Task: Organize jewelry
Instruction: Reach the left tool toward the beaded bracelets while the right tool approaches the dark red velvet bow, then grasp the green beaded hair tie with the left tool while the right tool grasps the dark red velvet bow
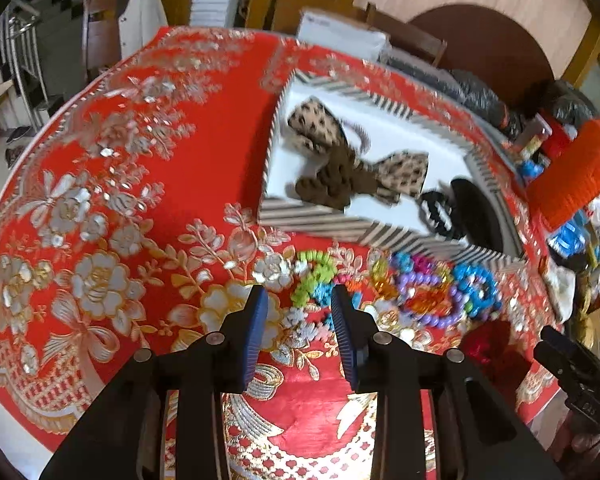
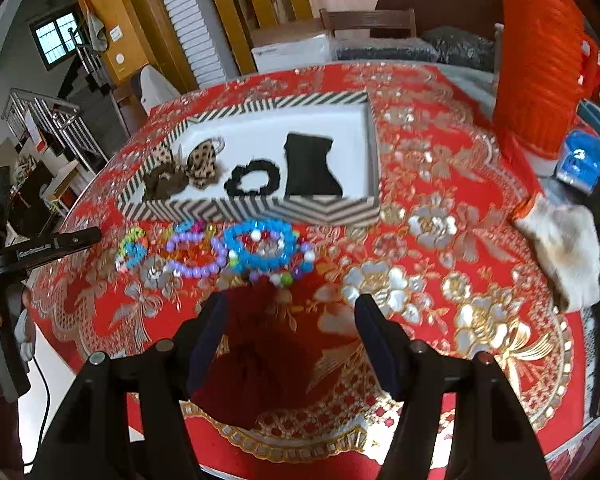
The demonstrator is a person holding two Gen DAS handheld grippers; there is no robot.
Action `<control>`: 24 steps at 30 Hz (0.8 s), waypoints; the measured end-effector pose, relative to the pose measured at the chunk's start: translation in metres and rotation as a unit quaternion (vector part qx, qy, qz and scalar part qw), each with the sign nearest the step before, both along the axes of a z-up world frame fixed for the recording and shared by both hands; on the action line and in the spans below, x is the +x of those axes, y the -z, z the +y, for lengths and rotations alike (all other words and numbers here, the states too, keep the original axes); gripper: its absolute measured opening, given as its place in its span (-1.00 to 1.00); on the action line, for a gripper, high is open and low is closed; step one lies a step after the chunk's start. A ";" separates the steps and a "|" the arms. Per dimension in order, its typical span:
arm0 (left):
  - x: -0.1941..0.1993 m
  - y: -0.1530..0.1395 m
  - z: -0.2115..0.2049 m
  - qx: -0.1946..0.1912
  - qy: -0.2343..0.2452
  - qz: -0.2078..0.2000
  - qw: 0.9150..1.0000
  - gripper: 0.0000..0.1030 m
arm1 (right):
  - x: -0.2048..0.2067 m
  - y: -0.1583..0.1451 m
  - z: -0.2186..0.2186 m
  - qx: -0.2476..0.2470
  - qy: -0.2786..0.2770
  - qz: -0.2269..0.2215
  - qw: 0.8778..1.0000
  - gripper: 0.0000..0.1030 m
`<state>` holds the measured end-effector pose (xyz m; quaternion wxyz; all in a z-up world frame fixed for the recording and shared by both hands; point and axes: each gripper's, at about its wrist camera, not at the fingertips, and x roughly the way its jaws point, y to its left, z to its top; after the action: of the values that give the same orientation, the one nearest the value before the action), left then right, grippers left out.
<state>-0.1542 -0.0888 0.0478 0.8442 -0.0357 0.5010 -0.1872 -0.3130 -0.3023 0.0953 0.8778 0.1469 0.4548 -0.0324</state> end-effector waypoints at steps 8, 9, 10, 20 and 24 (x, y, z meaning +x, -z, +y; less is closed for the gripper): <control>0.011 0.019 -0.018 0.032 0.011 -0.011 0.999 -0.28 | 0.009 0.018 0.015 0.002 -0.031 0.020 0.999 0.34; 0.012 0.019 -0.019 0.033 0.012 -0.010 0.999 -0.26 | 0.010 0.020 0.017 0.001 -0.036 0.023 0.999 0.34; 0.013 0.020 -0.020 0.032 0.014 -0.011 0.999 -0.26 | 0.012 0.021 0.020 -0.001 -0.041 0.024 0.999 0.34; 0.019 0.023 -0.033 0.037 0.040 -0.022 0.998 -0.21 | 0.017 0.037 0.039 -0.049 -0.070 0.031 0.996 -0.53; 0.014 0.027 -0.037 0.042 0.061 -0.036 0.997 -0.56 | 0.015 0.035 0.030 -0.030 -0.061 0.026 0.997 -0.63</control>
<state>-0.1405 -0.1253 0.0205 0.8496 0.0369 0.4789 -0.2179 -0.2976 -0.2719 0.0602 0.8700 0.0910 0.4845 0.0037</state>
